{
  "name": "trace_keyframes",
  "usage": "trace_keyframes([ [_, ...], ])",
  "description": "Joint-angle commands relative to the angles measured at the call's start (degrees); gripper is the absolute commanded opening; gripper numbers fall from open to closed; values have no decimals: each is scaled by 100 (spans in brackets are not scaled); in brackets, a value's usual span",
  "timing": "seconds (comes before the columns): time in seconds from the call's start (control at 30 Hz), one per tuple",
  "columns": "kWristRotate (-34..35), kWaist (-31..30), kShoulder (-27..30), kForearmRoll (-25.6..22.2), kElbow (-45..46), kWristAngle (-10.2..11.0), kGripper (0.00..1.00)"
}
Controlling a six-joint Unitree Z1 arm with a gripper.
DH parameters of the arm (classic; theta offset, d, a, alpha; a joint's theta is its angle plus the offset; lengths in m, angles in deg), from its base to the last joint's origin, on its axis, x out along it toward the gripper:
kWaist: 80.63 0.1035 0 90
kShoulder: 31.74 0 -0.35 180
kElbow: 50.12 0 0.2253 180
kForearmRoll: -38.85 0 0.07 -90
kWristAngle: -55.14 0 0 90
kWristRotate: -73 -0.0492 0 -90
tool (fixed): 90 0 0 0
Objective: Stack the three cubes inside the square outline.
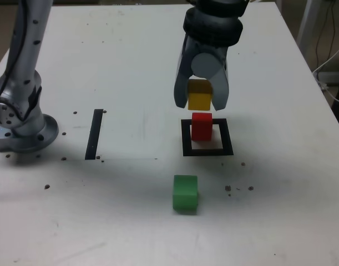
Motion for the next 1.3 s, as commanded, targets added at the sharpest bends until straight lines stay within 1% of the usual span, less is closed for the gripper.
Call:
trace_keyframes([
  [0.0, -35, 18, -32, 45, 10, -17, 29],
  [0.33, -209, 188, -398, 290, 63, -115, 29],
  [0.93, -343, 361, -530, 593, 358, -236, 29],
  [0.97, -345, 361, -531, 600, 361, -239, 32],
  [1.0, -348, 361, -531, 606, 366, -241, 38],
  [1.13, -362, 371, -529, 652, 427, -245, 78],
  [1.17, -364, 376, -528, 662, 449, -246, 86],
  [1.2, -366, 381, -526, 671, 470, -247, 92],
  [1.27, -366, 391, -521, 681, 511, -250, 96],
])
